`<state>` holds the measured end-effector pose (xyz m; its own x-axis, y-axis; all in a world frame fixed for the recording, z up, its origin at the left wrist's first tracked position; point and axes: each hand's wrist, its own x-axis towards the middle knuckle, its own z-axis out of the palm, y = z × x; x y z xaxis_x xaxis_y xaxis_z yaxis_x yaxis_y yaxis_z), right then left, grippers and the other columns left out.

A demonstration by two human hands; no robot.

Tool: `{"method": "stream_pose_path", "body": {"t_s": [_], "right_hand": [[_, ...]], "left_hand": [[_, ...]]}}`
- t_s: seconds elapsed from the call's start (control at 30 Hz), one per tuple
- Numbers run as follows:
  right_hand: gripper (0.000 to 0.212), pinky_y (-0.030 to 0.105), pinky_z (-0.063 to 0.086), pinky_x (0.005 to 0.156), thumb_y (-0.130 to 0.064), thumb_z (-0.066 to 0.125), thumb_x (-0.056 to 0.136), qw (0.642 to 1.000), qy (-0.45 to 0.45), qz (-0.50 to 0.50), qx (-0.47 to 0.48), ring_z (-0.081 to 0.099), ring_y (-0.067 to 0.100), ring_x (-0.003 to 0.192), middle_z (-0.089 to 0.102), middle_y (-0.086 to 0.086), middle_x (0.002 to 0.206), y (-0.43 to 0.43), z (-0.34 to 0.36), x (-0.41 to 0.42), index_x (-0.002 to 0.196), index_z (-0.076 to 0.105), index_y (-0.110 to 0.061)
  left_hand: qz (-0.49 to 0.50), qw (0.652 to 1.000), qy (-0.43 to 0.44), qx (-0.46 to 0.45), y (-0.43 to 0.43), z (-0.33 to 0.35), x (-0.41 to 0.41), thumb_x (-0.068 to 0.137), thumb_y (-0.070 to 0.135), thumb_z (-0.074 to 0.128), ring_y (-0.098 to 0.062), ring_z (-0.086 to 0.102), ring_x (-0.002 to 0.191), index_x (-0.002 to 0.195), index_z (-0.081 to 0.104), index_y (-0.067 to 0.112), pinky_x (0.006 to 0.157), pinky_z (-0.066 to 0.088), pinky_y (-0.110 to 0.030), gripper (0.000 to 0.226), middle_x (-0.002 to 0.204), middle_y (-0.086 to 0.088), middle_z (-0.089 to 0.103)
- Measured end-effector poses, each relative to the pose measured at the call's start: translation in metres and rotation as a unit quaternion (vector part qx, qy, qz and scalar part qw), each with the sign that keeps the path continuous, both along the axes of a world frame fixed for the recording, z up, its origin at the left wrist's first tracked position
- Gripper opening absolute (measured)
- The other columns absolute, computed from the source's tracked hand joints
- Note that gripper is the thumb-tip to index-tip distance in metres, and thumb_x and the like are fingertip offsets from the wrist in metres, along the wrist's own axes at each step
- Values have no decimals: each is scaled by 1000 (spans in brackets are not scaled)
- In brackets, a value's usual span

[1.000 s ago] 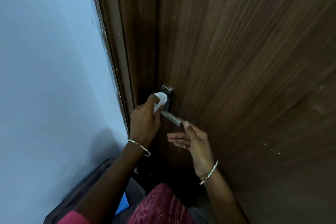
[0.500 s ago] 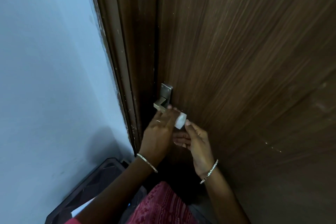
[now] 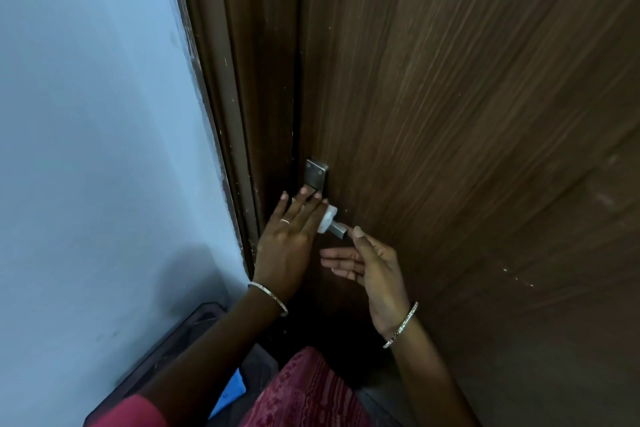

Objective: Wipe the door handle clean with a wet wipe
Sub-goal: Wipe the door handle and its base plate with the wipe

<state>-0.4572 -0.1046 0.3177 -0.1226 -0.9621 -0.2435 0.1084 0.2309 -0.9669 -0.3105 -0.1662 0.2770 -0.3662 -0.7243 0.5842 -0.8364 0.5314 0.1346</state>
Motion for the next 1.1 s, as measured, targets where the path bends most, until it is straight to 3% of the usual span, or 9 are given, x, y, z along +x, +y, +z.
{"method": "stream_pose_path", "body": {"t_s": [0.13,0.43,0.57,0.67,0.8,0.87,0.97,1.03,1.1], "right_hand": [[36,38,55,85,-34,41,106,1000,-9,-11,5,76,31,92,79,16,95,-2,0,0,111,72,-16],[37,38,55,87,-37,40,105,1000,-4,-6,9,77,26,91,80,11,96,-4,-2,-1,119,67,-16],[36,38,56,83,-31,42,106,1000,-18,-21,4,77,22,80,79,12,90,-5,-3,1,112,72,-12],[34,37,56,82,-28,45,105,999,-26,-28,2,76,14,73,79,5,83,-4,0,1,106,75,-12],[27,38,56,84,-31,53,100,999,-27,-43,15,74,21,89,79,5,96,-6,1,2,105,77,-18],[23,37,58,87,-35,62,95,998,20,-55,-16,72,18,101,78,1,104,-7,0,5,112,74,-25],[40,27,57,91,-32,73,87,982,148,-54,-107,66,2,110,71,-8,117,-4,2,10,127,66,-29],[30,27,57,91,-26,74,88,955,236,-62,-168,64,1,112,67,-14,120,-1,5,14,118,72,-29],[22,29,57,91,-22,72,89,930,294,-77,-208,62,2,114,65,-15,120,3,6,19,110,76,-27]], "left_hand": [[-30,999,-25,-30,15,-4,-13,96,15,44,-23,38,141,140,51,11,117,27,-48,44,145,-6,49],[35,999,-12,-40,-9,-4,10,97,10,43,-24,43,138,139,52,10,114,31,-53,43,143,-7,52],[-15,998,0,-63,15,-9,-15,97,15,49,-21,42,138,137,54,9,114,29,-55,41,142,-7,53],[-25,998,1,-57,23,-11,-22,100,18,41,-20,41,139,137,55,10,115,28,-53,40,142,-5,53],[-28,999,18,-42,23,-1,-17,104,21,27,-20,45,136,135,56,10,113,31,-53,44,138,-7,57],[-44,997,59,-25,31,5,-17,106,31,19,-21,55,127,134,53,7,112,35,-51,50,131,-10,63],[-24,986,164,34,42,8,-17,105,33,19,-15,67,107,129,52,3,114,34,-42,50,124,-9,67],[-2,963,257,79,45,6,-13,99,22,44,-9,59,111,121,63,6,109,36,-27,34,125,0,65],[25,935,335,115,47,12,-11,83,13,64,-5,57,104,105,72,19,93,37,-11,24,112,11,69]]}}
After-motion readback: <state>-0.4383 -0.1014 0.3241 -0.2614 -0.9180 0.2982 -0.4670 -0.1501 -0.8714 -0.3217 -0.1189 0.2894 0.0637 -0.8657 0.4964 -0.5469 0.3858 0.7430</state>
